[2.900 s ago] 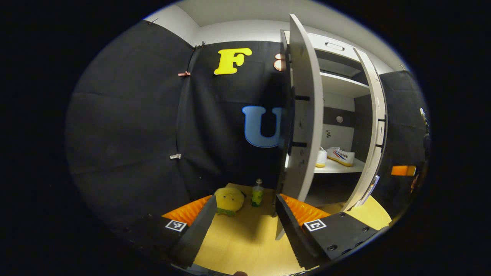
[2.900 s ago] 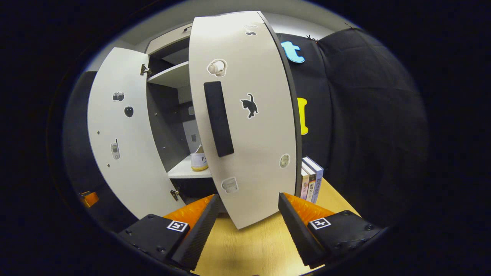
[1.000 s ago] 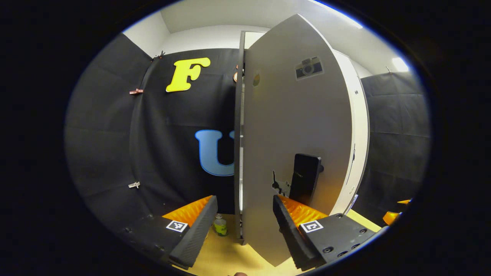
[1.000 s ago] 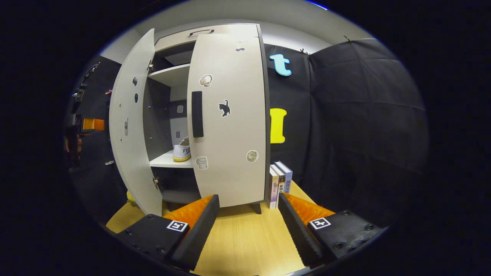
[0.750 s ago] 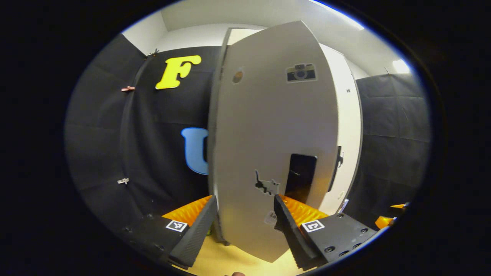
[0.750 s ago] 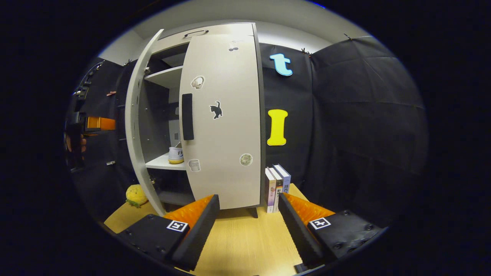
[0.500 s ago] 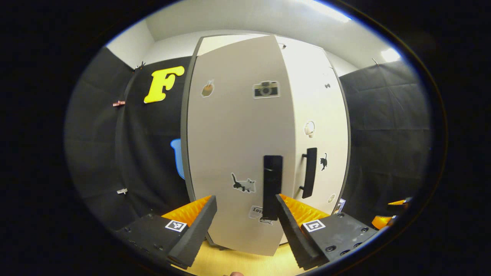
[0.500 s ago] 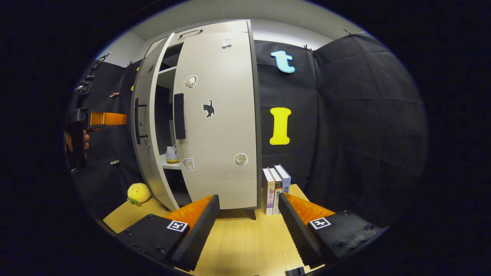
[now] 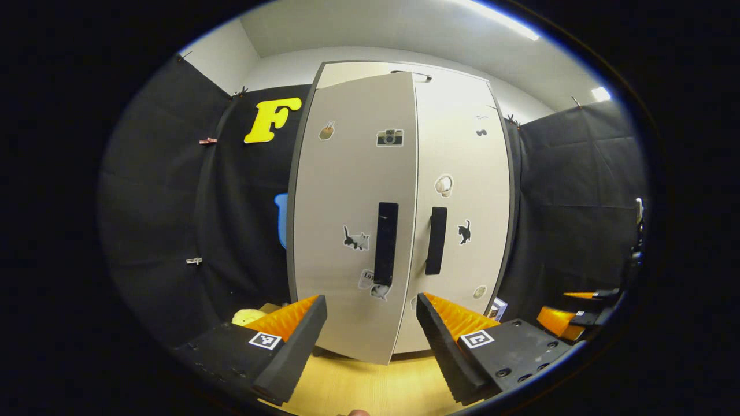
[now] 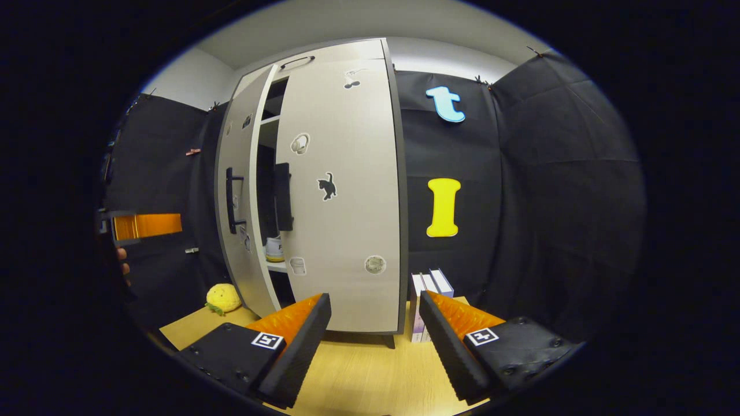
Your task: Grab one shoe with the right hand and put it into the shoe cabinet, grab the other shoe with the left hand and put it into the shoe cabinet; then close the right door with the right hand and the left door with the left hand.
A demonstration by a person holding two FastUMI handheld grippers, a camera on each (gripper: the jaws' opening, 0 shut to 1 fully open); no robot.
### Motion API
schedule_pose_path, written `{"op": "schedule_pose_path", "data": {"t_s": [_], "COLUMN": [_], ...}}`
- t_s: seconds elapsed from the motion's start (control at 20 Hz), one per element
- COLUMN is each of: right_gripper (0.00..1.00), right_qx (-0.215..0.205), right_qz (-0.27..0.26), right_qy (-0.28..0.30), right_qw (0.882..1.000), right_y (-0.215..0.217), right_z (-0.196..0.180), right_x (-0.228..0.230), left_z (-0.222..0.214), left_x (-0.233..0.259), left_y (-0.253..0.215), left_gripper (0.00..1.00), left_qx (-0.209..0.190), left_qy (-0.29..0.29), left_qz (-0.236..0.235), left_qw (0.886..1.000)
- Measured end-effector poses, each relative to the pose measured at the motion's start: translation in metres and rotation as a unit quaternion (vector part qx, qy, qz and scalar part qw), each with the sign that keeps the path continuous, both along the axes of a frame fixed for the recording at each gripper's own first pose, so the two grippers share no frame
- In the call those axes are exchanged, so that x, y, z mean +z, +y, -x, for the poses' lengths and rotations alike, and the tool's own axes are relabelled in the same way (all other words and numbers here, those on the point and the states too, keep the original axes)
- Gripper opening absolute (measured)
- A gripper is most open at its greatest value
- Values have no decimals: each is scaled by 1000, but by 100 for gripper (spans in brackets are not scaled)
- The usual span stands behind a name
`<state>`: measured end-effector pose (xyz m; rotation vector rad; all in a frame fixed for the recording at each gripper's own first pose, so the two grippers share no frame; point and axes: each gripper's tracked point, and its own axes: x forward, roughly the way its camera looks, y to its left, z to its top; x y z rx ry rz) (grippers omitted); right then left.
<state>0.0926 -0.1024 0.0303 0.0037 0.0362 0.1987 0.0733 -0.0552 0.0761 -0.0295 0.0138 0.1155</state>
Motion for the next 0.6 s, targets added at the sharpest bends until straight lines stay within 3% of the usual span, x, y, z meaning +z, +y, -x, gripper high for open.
{"op": "schedule_pose_path", "data": {"t_s": [0.3,0.6], "right_gripper": [98,98], "right_qx": [-30,-38], "right_qz": [3,5], "right_qy": [-28,-35], "right_qw": [999,999], "right_y": [16,35], "right_z": [36,89], "right_x": [21,10], "left_z": [47,88], "left_x": [-3,-31], "left_y": [24,33], "left_gripper": [96,95], "left_qx": [8,2], "left_qy": [-11,-16], "left_qz": [0,-2], "left_qw": [1000,1000]}}
